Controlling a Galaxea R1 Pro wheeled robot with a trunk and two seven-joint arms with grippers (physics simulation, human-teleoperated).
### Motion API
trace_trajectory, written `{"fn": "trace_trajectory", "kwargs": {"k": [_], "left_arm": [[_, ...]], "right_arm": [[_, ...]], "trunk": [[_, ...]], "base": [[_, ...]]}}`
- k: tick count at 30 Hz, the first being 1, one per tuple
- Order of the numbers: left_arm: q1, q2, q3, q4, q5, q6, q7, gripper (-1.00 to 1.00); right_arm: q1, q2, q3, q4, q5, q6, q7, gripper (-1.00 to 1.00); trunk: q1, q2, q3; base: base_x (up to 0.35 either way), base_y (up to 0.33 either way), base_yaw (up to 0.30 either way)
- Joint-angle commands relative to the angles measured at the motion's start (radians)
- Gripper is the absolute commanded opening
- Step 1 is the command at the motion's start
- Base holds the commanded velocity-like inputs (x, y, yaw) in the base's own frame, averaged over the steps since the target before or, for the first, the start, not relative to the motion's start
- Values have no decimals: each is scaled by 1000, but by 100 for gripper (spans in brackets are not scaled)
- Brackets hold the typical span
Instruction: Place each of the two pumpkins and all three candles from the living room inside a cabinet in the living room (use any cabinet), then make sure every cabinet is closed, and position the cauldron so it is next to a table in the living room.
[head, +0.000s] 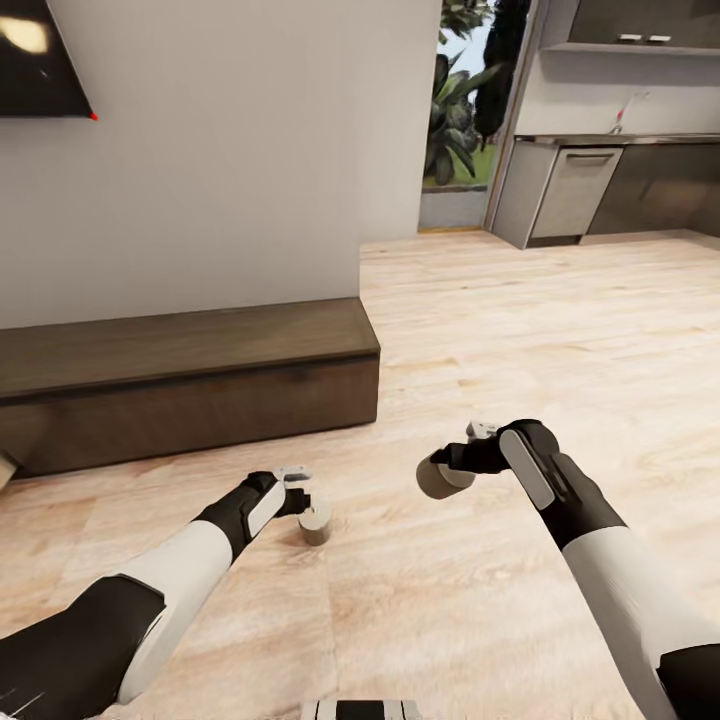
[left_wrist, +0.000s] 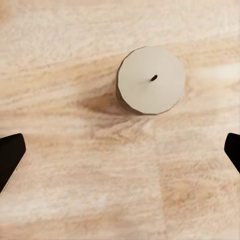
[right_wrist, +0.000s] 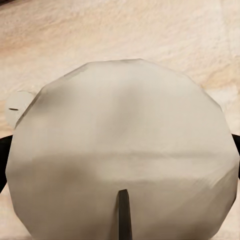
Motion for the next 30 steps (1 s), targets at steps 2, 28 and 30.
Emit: {"fn": "trace_trajectory", "kwargs": {"k": [2,28,30], "left_arm": [[-8,2,-7,4,11,3,7,100],[-171,-11,-10,0,17,208,-22,100],[-180,-12,-10,1,16,213,-22,100]], "right_arm": [[-1,-1,3,-1,-11,2,-10,-100],[-1,-1,7,-1,-4,2,-10,-100],[-1,-1,7,-1,-4,2,-10,-100]], "trunk": [[1,-1,-9],[12,-7,-109],[13,-7,-117]], "base": [[0,0,0],[0,0,0],[0,0,0]]}}
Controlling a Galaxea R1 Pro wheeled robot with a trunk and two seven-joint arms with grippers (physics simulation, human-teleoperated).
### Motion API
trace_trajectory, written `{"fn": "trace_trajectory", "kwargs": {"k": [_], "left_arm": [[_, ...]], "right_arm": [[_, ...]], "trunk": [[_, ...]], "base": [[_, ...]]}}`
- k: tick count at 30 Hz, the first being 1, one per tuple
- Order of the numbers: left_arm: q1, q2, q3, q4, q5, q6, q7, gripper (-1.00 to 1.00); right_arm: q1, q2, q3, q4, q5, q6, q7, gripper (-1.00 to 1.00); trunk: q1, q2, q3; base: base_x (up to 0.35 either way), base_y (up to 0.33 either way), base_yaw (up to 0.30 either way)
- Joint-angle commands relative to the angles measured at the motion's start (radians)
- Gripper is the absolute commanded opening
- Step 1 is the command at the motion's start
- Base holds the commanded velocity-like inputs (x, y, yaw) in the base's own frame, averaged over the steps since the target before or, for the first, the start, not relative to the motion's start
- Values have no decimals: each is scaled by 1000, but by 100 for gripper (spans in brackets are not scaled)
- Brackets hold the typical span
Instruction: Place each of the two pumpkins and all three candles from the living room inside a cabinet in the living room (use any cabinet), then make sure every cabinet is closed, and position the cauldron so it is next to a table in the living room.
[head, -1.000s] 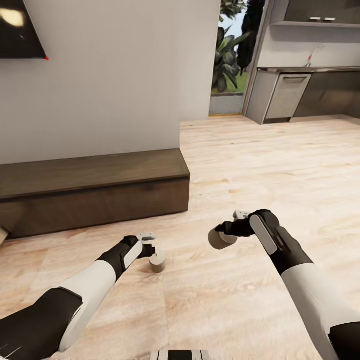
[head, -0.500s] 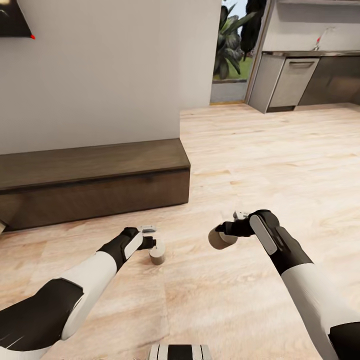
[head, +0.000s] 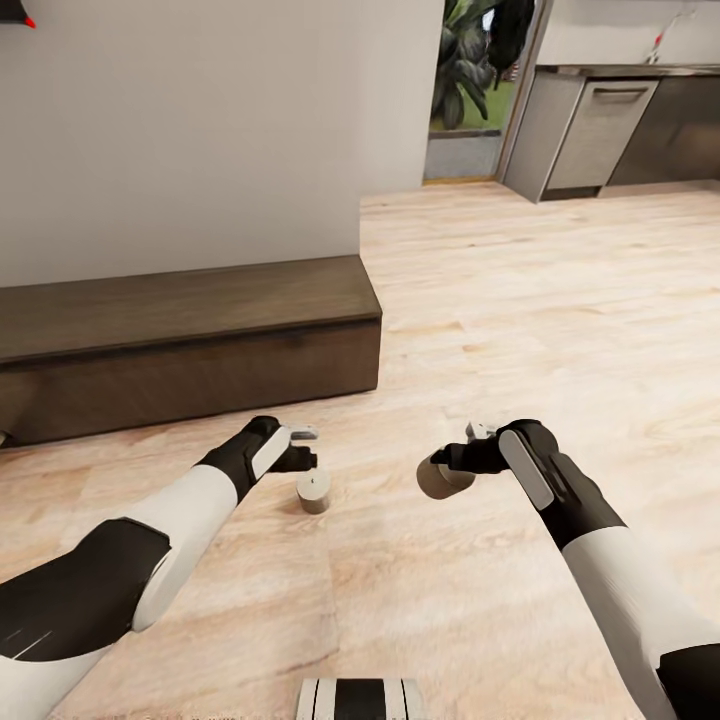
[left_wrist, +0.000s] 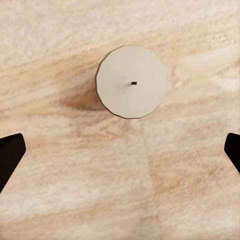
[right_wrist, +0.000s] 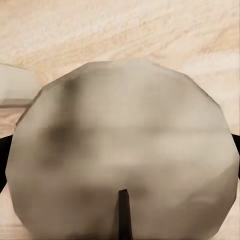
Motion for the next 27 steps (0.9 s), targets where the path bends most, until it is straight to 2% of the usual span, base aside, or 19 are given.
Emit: {"fn": "trace_trajectory", "kwargs": {"k": [1,8,15,23,27], "left_arm": [[-13,0,-7,-1,10,10,6,100],[-21,-1,-7,0,12,51,-1,100],[-22,-1,-7,0,12,57,-31,100],[-22,-1,-7,-2,11,56,-37,100],[-22,-1,-7,-5,9,51,-35,100]], "right_arm": [[-1,-1,3,-1,-11,2,-10,-100],[-1,-1,2,-2,-12,2,-10,-100],[-1,-1,3,-13,-12,2,-10,-100],[-1,-1,3,-16,-12,2,-10,-100],[0,-1,2,-16,-12,2,-10,-100]], "trunk": [[0,-1,-5],[3,-2,-32],[6,-4,-59],[10,-6,-90],[10,-6,-90]], "base": [[0,0,0],[0,0,0],[0,0,0],[0,0,-2],[0,0,-155]]}}
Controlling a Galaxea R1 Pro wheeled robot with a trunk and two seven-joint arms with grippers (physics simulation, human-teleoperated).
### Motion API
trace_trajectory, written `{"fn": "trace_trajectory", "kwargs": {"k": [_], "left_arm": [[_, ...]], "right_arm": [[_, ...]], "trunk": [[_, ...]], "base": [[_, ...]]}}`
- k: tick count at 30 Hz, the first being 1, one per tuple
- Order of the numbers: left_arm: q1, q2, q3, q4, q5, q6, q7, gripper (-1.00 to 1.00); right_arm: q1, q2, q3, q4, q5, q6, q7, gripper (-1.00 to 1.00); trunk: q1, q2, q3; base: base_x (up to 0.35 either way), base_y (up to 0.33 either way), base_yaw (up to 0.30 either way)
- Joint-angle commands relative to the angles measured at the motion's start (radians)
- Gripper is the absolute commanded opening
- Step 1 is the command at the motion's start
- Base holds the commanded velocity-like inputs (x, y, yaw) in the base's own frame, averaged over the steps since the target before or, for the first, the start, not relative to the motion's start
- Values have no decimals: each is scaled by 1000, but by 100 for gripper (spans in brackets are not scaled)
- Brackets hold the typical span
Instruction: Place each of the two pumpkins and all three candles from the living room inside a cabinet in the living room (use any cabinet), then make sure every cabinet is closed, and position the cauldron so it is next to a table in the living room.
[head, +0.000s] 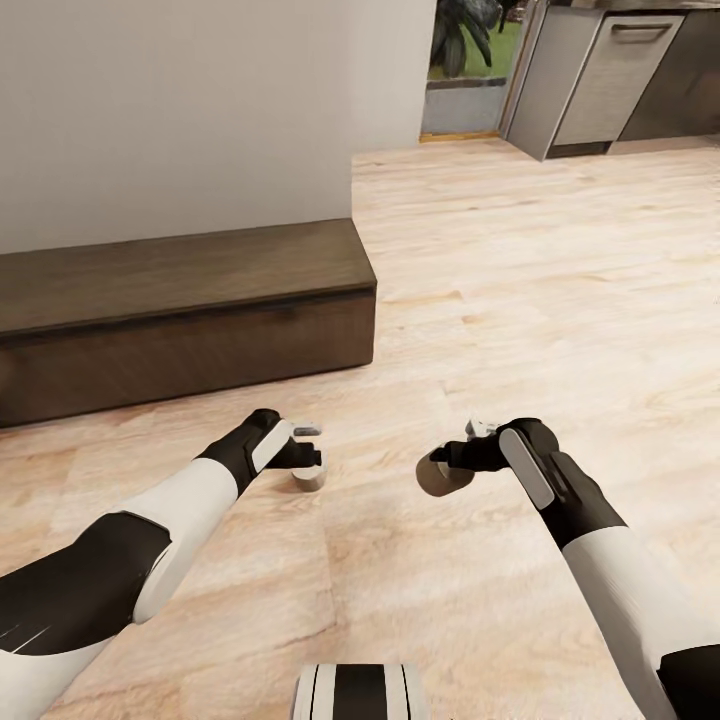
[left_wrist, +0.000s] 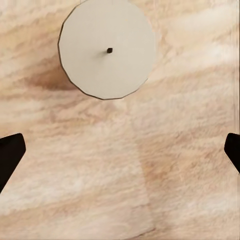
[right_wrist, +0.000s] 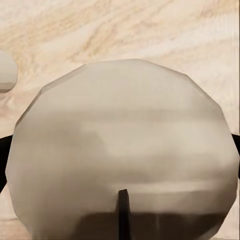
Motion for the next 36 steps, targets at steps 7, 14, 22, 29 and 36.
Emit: {"fn": "trace_trajectory", "kwargs": {"k": [7,14,22,29,36], "left_arm": [[0,1,-7,-2,9,1,8,100],[0,1,-7,-2,8,0,10,100],[0,2,-8,-1,6,1,40,100],[0,1,-8,0,7,5,84,100],[0,2,-7,-1,8,5,83,100]], "right_arm": [[0,-1,2,-1,-11,2,-10,-100],[0,-1,1,-1,-11,2,-10,-100],[0,-1,0,-1,-11,2,-10,-100],[0,-1,0,-1,-12,2,-10,-100],[0,-1,0,-1,-13,2,-10,-100]], "trunk": [[0,0,-1],[0,0,-1],[0,0,-1],[0,-1,-5],[3,-2,-32]], "base": [[17,0,-123],[150,-22,-4],[8,-2,0],[0,0,0],[0,0,0]]}}
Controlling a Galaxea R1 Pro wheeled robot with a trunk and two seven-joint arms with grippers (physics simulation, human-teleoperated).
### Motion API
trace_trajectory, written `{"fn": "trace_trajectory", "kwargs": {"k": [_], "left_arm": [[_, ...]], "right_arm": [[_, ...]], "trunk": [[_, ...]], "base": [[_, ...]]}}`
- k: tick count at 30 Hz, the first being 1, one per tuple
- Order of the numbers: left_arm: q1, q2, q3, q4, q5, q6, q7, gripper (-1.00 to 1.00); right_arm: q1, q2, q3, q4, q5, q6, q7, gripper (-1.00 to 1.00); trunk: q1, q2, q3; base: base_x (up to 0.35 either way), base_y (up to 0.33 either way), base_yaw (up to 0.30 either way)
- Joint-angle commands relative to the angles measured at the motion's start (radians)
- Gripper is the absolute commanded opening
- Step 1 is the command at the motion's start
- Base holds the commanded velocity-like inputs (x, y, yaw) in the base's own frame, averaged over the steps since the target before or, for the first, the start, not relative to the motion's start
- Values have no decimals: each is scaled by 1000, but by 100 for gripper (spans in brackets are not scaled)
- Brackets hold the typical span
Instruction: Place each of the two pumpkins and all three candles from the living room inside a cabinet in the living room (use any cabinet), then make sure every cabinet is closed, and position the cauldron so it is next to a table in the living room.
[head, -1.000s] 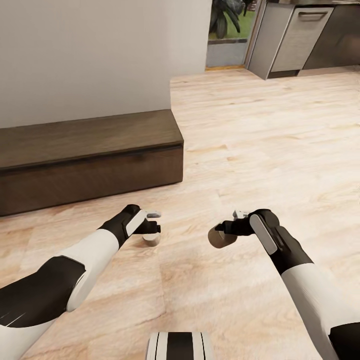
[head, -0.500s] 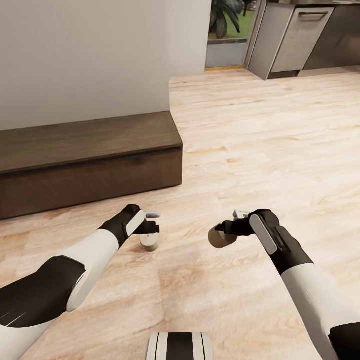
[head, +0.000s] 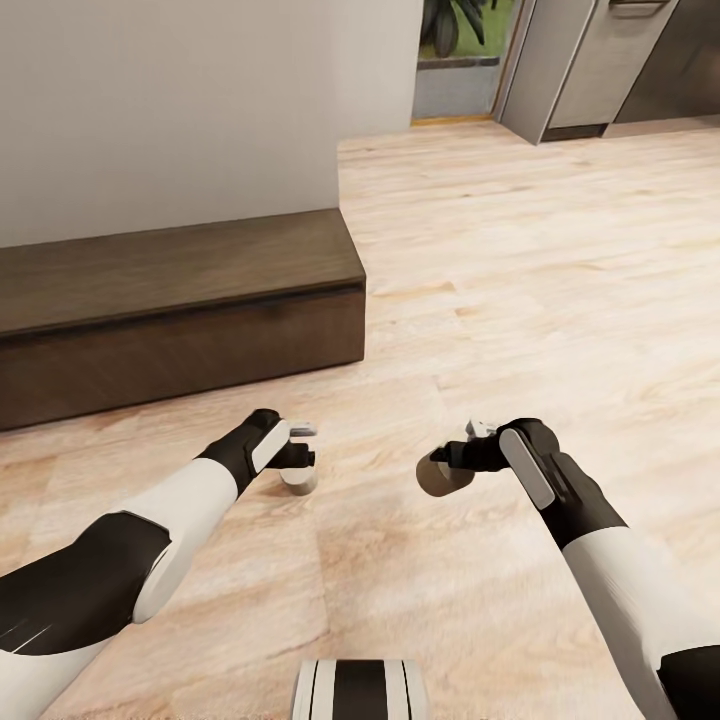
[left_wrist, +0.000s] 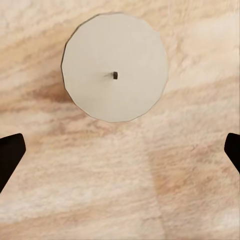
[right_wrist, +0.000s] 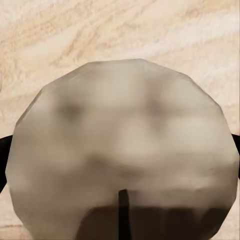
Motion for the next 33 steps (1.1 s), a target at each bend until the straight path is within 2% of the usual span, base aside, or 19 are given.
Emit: {"fn": "trace_trajectory", "kwargs": {"k": [1,15,33], "left_arm": [[0,1,-7,-1,11,3,7,100],[0,4,-6,-3,11,1,8,100],[0,5,-6,-3,12,0,8,100]], "right_arm": [[-1,-1,3,-1,-11,2,-10,-100],[-1,-1,4,-1,-11,2,-10,-100],[-1,-1,4,-1,-13,2,-10,-100]], "trunk": [[0,-1,-5],[6,-4,-59],[6,-4,-59]], "base": [[0,0,0],[0,0,0],[100,0,0]]}}
